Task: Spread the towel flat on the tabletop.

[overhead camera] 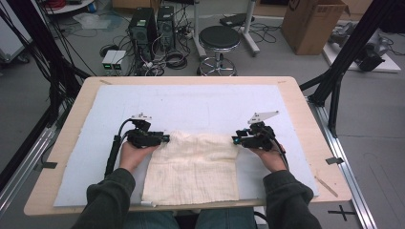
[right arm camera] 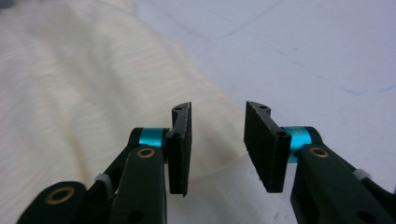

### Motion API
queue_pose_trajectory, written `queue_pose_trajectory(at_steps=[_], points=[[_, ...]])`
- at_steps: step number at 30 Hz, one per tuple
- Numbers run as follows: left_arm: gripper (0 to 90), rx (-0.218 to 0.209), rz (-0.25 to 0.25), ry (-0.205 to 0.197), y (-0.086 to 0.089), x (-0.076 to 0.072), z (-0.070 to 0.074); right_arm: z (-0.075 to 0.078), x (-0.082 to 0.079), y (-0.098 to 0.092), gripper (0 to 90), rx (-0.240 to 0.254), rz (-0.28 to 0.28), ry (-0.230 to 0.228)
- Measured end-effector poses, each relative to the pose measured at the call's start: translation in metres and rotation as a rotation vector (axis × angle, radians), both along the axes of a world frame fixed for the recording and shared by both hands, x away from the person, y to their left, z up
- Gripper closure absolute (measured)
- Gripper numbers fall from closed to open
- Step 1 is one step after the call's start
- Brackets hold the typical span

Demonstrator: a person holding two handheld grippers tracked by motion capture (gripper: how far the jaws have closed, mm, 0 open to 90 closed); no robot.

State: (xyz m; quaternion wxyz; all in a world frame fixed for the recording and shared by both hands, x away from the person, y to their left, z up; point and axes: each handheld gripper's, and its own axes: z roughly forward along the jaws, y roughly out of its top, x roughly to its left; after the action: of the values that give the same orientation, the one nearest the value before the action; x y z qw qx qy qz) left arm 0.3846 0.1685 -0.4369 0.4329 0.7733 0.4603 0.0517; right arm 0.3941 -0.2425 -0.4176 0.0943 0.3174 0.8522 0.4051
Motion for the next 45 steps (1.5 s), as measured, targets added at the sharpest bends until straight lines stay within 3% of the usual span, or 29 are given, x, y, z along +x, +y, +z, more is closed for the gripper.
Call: queue_pose_trajectory(at_steps=[2,5,7,8,9,11,13,18,20,22,23,24,25,28,29,30,32,34,36,37,39,45], points=[[68.7,0.026,-0.023,0.014,-0.001,0.0,-0.003,-0.006,0.01,0.003,58.0,-0.017,-0.036,0.007],[85.6,0.072,-0.057,-0.013,-0.002,-0.002,-0.002,-0.017,0.019,0.006,58.9,-0.051,-0.043,0.045],[89.2,0.094,-0.061,-0.03,0.0,-0.003,0.0,-0.02,0.019,0.008,69.1,-0.081,-0.037,0.053],[89.5,0.093,-0.052,-0.043,0.001,-0.004,0.001,-0.019,0.019,0.008,84.2,-0.076,-0.006,0.053],[89.5,0.093,-0.039,-0.057,0.003,-0.003,0.003,-0.018,0.018,0.009,84.5,-0.061,0.027,0.063],[89.6,0.07,0.001,-0.086,0.008,-0.003,0.007,-0.016,0.019,0.017,85.2,-0.104,0.054,0.08],[89.7,0.06,0.036,-0.123,0.012,-0.003,0.012,-0.008,0.022,0.025,85.5,-0.128,0.065,0.052],[89.8,0.031,0.12,-0.212,0.02,-0.002,0.025,0.026,0.033,0.041,85.5,-0.116,0.026,-0.067],[89.8,0.027,0.158,-0.237,0.024,-0.001,0.026,0.038,0.038,0.046,85.4,-0.123,-0.007,-0.128],[89.8,0.026,0.189,-0.257,0.026,0.0,0.025,0.044,0.046,0.047,85.2,-0.129,-0.066,-0.161],[89.7,0.025,0.196,-0.252,0.026,0.002,0.023,0.044,0.05,0.046,83.7,-0.119,-0.085,-0.164],[89.3,0.03,0.194,-0.236,0.026,0.003,0.021,0.042,0.054,0.045,74.1,-0.116,-0.106,-0.16],[80.8,0.029,0.187,-0.212,0.026,0.005,0.019,0.038,0.057,0.044,65.3,-0.12,-0.133,-0.148],[73.8,0.053,0.124,-0.174,0.023,0.007,0.013,0.027,0.06,0.042,61.1,-0.121,-0.128,-0.06],[71.3,0.075,0.13,-0.178,0.021,0.007,0.011,0.025,0.058,0.042,60.1,-0.125,-0.112,-0.066],[65.7,0.089,0.136,-0.178,0.021,0.008,0.011,0.024,0.055,0.042,59.0,-0.123,-0.097,-0.042],[63.3,0.061,0.131,-0.162,0.022,0.009,0.009,0.021,0.048,0.042,58.5,-0.087,-0.032,-0.023],[60.2,0.074,0.104,-0.145,0.02,0.009,0.007,0.019,0.037,0.045,56.6,-0.088,0.022,-0.011],[57.5,0.114,0.104,-0.147,0.016,0.009,0.005,0.02,0.027,0.048,54.4,-0.097,0.084,0.034],[54.8,0.119,0.109,-0.141,0.016,0.009,0.005,0.021,0.021,0.051,54.4,-0.101,0.113,0.036],[53.5,0.12,0.119,-0.136,0.017,0.009,0.005,0.023,0.005,0.053,54.3,-0.058,0.166,0.0],[51.7,0.179,0.083,-0.092,0.017,0.006,0.003,0.01,-0.034,0.048,52.5,-0.062,0.257,0.003]])
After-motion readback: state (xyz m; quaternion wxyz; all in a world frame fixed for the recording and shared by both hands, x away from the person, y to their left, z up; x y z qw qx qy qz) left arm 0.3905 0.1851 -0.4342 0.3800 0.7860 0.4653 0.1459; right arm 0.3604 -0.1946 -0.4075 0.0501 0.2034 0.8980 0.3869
